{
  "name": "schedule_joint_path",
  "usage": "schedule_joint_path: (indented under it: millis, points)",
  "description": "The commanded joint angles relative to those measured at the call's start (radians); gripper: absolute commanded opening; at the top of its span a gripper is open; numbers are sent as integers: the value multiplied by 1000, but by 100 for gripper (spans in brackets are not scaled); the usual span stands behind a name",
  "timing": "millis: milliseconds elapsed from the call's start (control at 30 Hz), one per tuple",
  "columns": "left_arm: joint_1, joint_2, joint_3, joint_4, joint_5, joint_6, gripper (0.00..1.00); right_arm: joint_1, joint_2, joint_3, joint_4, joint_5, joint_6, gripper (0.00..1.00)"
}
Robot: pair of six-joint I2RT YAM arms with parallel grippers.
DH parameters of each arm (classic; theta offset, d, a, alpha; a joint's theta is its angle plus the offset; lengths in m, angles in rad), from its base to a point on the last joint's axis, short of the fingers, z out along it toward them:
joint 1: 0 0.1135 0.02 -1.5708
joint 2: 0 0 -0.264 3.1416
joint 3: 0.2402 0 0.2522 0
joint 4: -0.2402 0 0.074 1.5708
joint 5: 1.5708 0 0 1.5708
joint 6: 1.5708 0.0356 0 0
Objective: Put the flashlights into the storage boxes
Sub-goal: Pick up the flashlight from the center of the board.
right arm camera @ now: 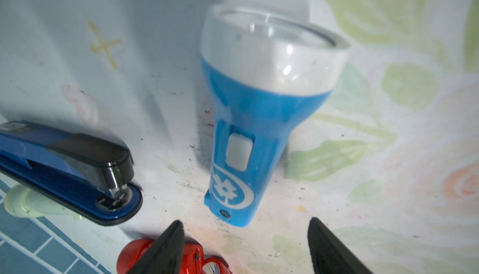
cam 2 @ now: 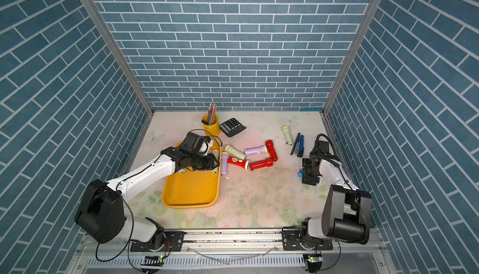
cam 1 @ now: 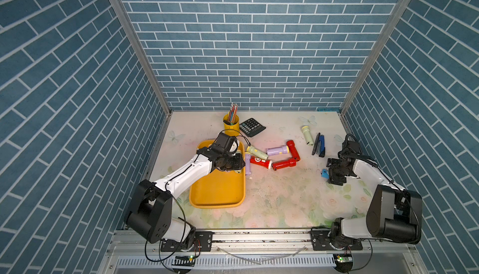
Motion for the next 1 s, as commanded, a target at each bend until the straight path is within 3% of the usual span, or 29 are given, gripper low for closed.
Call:
schedule_joint_path:
  millis: [0, 400, 967]
  points:
    - [-5, 15, 4, -5, 5, 13, 32, -25, 30, -21, 15, 36, 77, 77]
    - [-5, 64, 36, -6, 9, 10, 32, -44, 161, 36, 74, 0, 25, 72]
    - [-8, 103, 74, -9, 17, 8, 32, -19, 145, -2, 126, -10, 18, 45]
